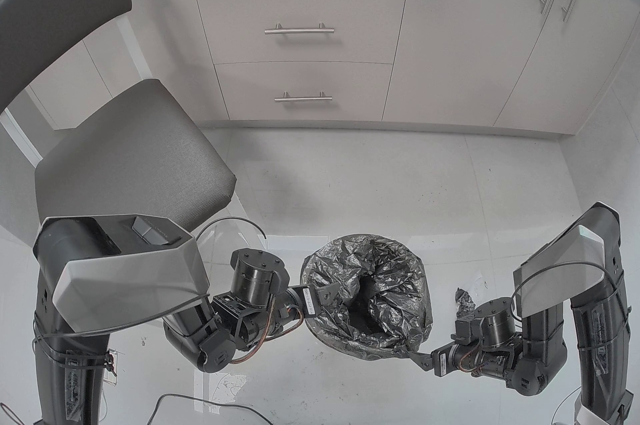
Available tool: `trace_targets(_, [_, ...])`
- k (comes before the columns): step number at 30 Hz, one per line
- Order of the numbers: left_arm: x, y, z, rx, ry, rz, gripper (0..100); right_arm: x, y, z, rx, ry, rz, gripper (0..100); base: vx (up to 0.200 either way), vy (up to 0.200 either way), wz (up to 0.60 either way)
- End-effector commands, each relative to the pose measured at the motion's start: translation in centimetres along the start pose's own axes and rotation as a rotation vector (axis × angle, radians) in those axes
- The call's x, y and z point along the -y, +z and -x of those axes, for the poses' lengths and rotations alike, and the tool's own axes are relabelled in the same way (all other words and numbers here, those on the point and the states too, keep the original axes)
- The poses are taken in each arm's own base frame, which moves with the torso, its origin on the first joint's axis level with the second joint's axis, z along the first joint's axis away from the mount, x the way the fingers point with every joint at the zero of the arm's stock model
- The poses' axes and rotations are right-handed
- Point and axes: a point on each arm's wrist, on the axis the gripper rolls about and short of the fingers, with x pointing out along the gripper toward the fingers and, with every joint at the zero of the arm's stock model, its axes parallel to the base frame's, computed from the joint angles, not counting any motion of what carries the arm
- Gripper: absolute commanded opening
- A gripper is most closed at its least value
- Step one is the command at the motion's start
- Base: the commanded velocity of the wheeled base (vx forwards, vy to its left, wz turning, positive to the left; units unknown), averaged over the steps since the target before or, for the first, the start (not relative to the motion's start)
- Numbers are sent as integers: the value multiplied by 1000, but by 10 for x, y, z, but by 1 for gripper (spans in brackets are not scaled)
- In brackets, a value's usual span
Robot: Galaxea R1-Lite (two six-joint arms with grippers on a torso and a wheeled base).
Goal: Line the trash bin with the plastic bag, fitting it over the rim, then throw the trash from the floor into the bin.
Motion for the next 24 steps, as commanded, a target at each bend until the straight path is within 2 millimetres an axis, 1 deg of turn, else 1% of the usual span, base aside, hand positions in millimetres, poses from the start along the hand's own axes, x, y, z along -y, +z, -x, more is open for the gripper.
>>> trace_targets(1, [0,0,0,0,0,0,100,0,-3,-1,-15,-2,1,100,0,0,0])
trace_targets(10, [0,-1,0,-2,1,0,100,1,-4,0,-13,-25,1,100,0,0,0])
trace_targets(12, [0,-1,0,-2,1,0,100,0,-3,4,-6,-22,3,100,0,0,0])
trace_targets(15, [0,0,1,1,0,0,100,-2,-9,17,-26,-17,11,100,0,0,0])
trace_targets(16, [1,2,2,5,-3,-1,100,-3,-7,24,-24,-12,13,100,0,0,0])
trace_targets(17, [3,4,5,10,-8,-2,100,-4,-3,33,-6,-6,4,100,0,0,0])
trace_targets(18, [3,4,5,10,-8,-2,100,-4,-3,33,-6,-6,4,100,0,0,0])
trace_targets(19, [9,10,10,29,-24,-6,100,-6,4,46,25,6,-47,100,0,0,0])
trace_targets(22, [20,19,18,59,-57,-12,100,-8,19,59,107,29,-129,100,0,0,0])
trace_targets(24, [27,24,21,75,-78,-27,100,-8,31,63,170,45,-169,100,0,0,0])
